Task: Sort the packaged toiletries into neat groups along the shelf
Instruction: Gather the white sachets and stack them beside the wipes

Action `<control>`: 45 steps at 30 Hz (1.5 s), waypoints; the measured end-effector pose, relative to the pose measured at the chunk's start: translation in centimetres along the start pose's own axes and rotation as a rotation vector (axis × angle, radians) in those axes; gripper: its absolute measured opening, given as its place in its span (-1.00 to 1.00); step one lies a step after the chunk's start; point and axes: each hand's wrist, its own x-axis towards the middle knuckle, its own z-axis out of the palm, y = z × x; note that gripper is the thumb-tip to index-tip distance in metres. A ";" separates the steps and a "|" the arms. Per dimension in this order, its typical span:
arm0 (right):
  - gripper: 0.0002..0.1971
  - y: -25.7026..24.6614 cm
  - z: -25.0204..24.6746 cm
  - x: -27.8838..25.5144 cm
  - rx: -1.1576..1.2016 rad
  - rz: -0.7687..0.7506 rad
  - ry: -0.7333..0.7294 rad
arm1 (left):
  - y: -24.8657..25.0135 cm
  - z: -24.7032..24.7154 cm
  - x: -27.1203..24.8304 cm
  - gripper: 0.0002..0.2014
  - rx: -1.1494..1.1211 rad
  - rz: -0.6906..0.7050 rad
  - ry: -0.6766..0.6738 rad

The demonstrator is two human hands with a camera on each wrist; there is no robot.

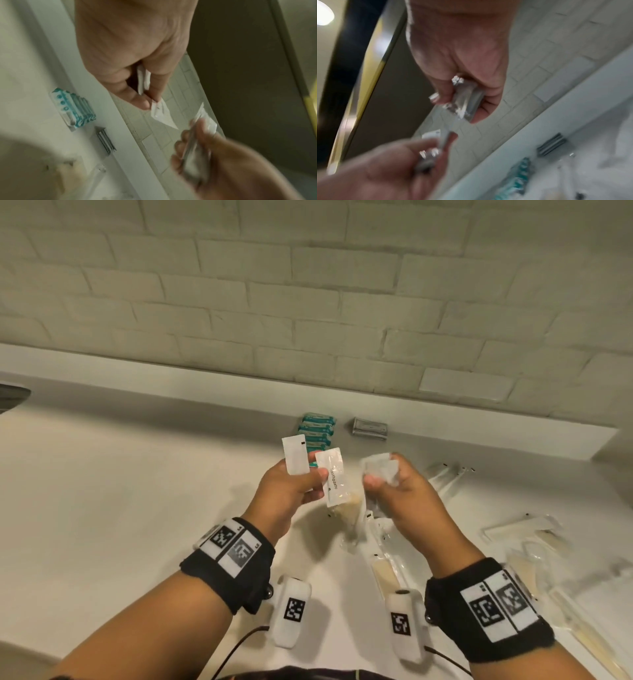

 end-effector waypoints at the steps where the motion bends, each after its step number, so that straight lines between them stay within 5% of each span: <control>1: -0.87 -0.4 0.0 0.1 0.040 0.027 0.025 | -0.2 0.0 0.1 -0.73 0.025 0.026 0.035; 5: -0.74 -1.0 2.4 0.3 0.134 0.106 -0.093 | -0.9 1.2 -0.3 -0.74 0.015 0.058 -0.040; 8: -0.72 0.0 3.4 0.5 -0.043 0.147 0.026 | -0.9 1.5 -0.9 -0.85 0.109 0.067 -0.055; 13: -0.66 1.0 1.0 0.9 0.024 0.162 0.092 | -0.4 -1.3 -0.2 -0.43 0.171 -0.146 -0.082; 16: -0.84 0.5 -0.6 1.4 0.035 0.152 0.070 | -0.1 -2.1 0.2 -0.78 0.301 -0.197 -0.148; 17: -0.87 0.1 -0.9 1.6 0.035 0.131 0.060 | -0.1 -2.3 0.3 -0.75 0.378 -0.172 -0.194; 22: -0.88 -2.3 -0.5 1.9 -0.125 0.053 -0.212 | 0.6 -1.7 0.3 -0.60 0.624 -0.037 -0.304; 25: -0.80 -2.5 0.9 1.9 -0.122 0.074 -0.334 | 1.6 -0.6 0.5 -0.61 0.435 0.079 -0.187; 28: -0.60 -1.7 2.2 1.9 0.110 0.151 -0.227 | 1.9 0.1 0.5 -0.78 0.126 0.072 -0.082; 31: -0.23 -0.7 3.3 2.0 0.145 0.130 -0.181 | 1.0 0.8 -0.3 -0.55 -0.019 -0.027 -0.255; 33: -0.07 -0.4 4.0 2.0 0.103 0.091 -0.207 | 0.5 1.5 -1.1 -0.70 -0.106 -0.096 -0.335; 36: 0.05 -0.2 4.4 1.8 0.071 0.075 -0.266 | 0.7 2.0 -1.1 -0.77 -0.201 -0.171 -0.256; 41: -0.04 -0.6 3.9 0.6 0.199 0.209 -0.244 | 0.8 1.4 -0.4 -0.75 -0.262 -0.143 -0.150; 45: -0.09 -0.4 4.2 0.3 0.359 0.323 -0.123 | 1.0 1.9 -0.7 -0.96 -0.312 -0.119 -0.147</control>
